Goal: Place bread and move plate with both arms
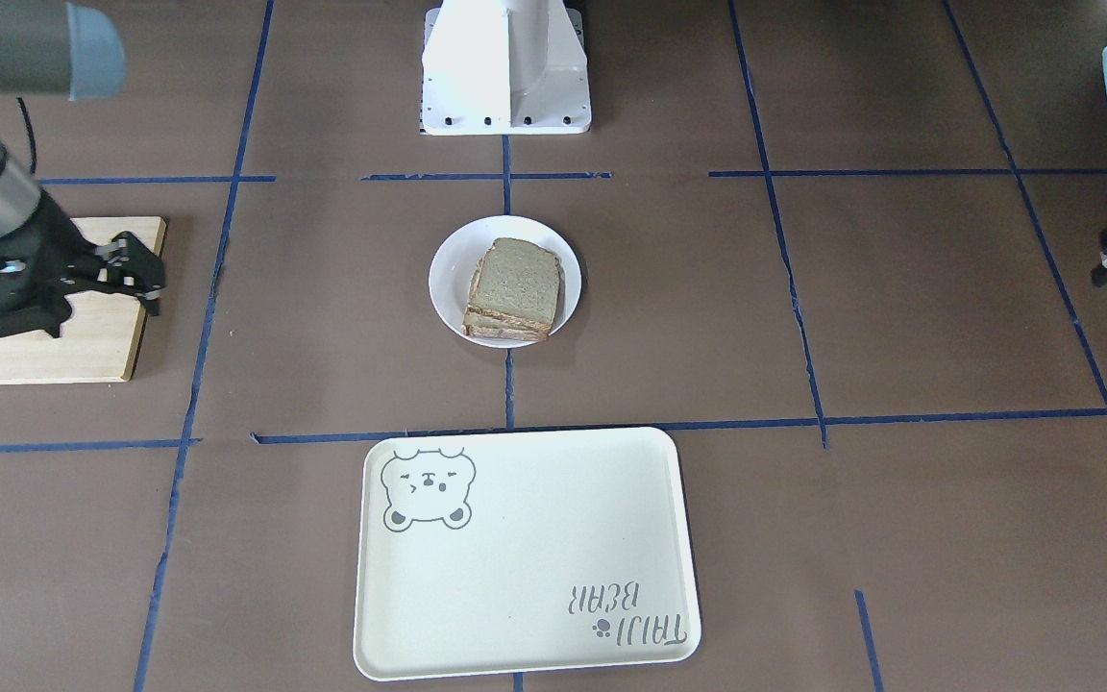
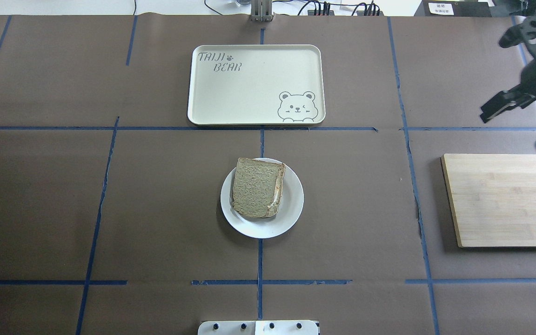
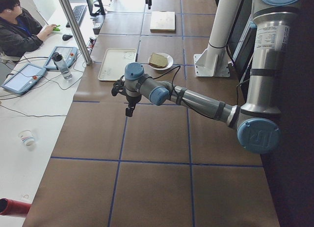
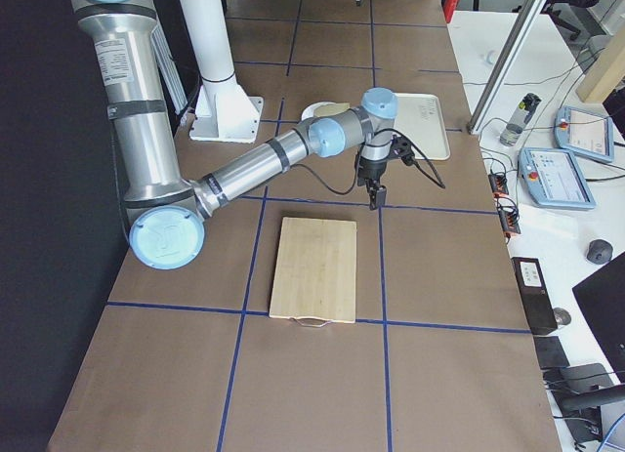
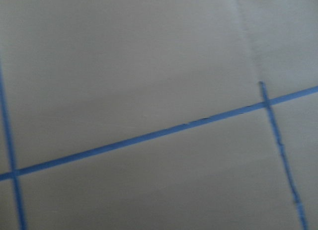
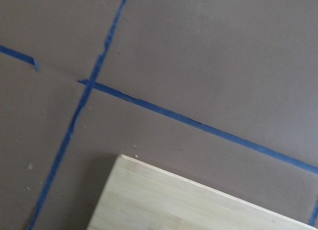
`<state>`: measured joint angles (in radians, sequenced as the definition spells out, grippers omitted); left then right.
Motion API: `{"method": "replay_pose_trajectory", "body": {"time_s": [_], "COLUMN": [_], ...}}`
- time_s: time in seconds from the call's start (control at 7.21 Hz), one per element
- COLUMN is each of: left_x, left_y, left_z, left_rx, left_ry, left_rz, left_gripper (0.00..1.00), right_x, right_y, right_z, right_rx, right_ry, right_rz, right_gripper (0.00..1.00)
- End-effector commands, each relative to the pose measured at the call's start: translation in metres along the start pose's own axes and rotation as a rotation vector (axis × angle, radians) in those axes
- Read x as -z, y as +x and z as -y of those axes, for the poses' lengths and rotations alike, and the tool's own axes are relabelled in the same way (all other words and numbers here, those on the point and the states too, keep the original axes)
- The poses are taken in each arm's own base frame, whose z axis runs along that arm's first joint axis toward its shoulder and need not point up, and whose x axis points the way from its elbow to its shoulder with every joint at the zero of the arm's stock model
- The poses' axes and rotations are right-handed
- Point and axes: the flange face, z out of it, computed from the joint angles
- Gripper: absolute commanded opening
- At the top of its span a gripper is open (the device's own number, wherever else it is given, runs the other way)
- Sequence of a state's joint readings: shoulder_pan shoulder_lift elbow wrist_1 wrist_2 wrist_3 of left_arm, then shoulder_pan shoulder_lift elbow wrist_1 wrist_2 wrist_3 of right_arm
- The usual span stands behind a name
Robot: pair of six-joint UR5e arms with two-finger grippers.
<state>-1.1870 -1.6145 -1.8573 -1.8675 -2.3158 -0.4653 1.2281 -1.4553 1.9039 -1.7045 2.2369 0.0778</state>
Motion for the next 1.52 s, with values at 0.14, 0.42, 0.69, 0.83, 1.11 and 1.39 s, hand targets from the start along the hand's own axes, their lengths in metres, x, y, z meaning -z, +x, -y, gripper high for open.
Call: {"method": "replay_pose_trajectory", "body": {"time_s": [0.14, 0.42, 0.69, 0.83, 1.11, 1.39], "left_x": [-0.043, -0.074, -0.113, -0.126, -0.167, -0.203], "left_y": [0.117, 0.205, 0.296, 0.318, 0.339, 0.358], "left_z": [-0.024, -0.044, -0.065, -0.073, -0.084, -0.087], "left_rx": [0.160, 0.280, 0.396, 0.444, 0.528, 0.554], "left_ry": [0.009, 0.059, 0.119, 0.136, 0.211, 0.247], "left_rz": [-0.213, -0.349, -0.411, -0.471, -0.645, -0.701], "left_gripper": [1.00, 1.00, 1.00, 1.00, 1.00, 1.00], "right_x": [0.015, 0.009, 0.007, 0.006, 0.006, 0.006], "right_y": [0.136, 0.140, 0.140, 0.141, 0.141, 0.141], "right_z": [-0.128, -0.130, -0.132, -0.134, -0.135, -0.135], "right_rx": [0.024, 0.001, -0.002, -0.004, -0.006, -0.006], "right_ry": [-0.003, -0.013, -0.016, -0.018, -0.020, -0.020], "right_rz": [0.012, 0.016, 0.019, 0.021, 0.022, 0.022], "right_gripper": [1.00, 1.00, 1.00, 1.00, 1.00, 1.00]}}
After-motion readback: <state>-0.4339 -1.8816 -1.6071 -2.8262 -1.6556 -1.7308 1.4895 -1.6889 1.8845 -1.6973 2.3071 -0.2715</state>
